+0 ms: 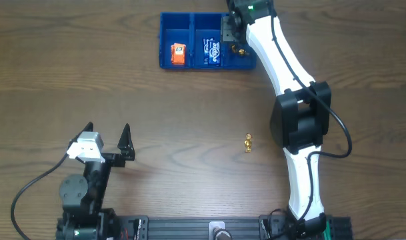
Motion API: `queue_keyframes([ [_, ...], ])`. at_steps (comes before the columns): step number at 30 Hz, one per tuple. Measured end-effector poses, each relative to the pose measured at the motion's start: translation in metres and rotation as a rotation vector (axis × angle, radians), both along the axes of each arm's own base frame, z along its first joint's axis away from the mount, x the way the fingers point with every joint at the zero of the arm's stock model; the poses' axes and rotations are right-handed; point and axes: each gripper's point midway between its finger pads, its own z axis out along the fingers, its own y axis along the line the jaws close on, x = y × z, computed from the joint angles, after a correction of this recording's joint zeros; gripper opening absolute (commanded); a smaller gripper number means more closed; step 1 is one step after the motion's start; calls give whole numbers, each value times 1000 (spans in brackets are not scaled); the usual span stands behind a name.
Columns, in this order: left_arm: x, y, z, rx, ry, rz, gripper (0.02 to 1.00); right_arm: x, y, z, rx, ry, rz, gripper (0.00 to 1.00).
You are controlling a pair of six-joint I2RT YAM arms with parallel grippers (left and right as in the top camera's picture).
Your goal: Sort Candies Into Trays
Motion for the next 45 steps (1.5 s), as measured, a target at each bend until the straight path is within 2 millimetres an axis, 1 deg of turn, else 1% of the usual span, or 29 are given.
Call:
queue_keyframes([
  [2, 0, 0, 0, 0, 0, 0, 998, -8, -3, 0, -14, 30, 2, 774],
  [3, 0, 0, 0, 0, 0, 0, 998, -13, -5, 4, -18, 39, 4, 776],
  [4, 0, 0, 0, 0, 0, 0, 998, -17, -6, 10, -19, 38, 6, 776],
  [5, 0, 0, 0, 0, 0, 0, 998, -23, -8, 21, -16, 29, 8, 776],
  [6, 0, 0, 0, 0, 0, 0, 998, -32, -10, 37, -12, 11, 10, 779],
  [9, 0, 0, 0, 0, 0, 0, 998, -68, -18, 82, 3, -54, 19, 783],
  [10, 0, 0, 0, 0, 0, 0, 998, -85, -21, 91, 7, -68, 23, 783],
  [11, 0, 0, 0, 0, 0, 0, 996, -107, -22, 96, 14, -77, 29, 781],
  [12, 0, 0, 0, 0, 1, 0, 998, -125, -21, 91, 23, -72, 33, 781],
  [13, 0, 0, 0, 0, 0, 0, 998, -151, -20, 73, 32, -32, 40, 781],
  [14, 0, 0, 0, 0, 0, 0, 998, -168, -18, 53, 39, 12, 48, 779],
  [16, 0, 0, 0, 0, 0, 0, 998, -201, -14, 2, 54, 127, 54, 776],
  [17, 0, 0, 0, 0, 0, 0, 998, -220, -15, -27, 55, 198, 50, 779],
  [19, 0, 0, 0, 0, 0, 0, 998, -250, -19, -69, 59, 299, 31, 776],
  [20, 0, 0, 0, 0, 0, 0, 998, -260, -21, -83, 63, 328, 20, 776],
  [22, 0, 0, 0, 0, 0, 0, 998, -277, -25, -100, 72, 371, 3, 774],
  [24, 0, 0, 0, 0, 0, 0, 998, -282, -25, -104, 83, 387, -10, 774],
  [28, 0, 0, 0, 0, 0, 0, 998, -285, -22, -106, 97, 393, -18, 766],
  [32, 0, 0, 0, 0, 0, 0, 998, -292, -21, -111, 98, 409, -26, 700],
  [35, 0, 0, 0, 0, 0, 0, 998, -293, -22, -114, 94, 416, -37, 570],
  [37, 0, 0, 0, 0, 0, 0, 996, -292, -24, -115, 87, 412, -44, 435],
  [40, 0, 0, 0, 0, 0, 0, 998, -291, -24, -115, 83, 411, -48, 277],
  [45, 0, 0, 0, 0, 0, 0, 998, -293, -24, -116, 77, 416, -46, 259],
])
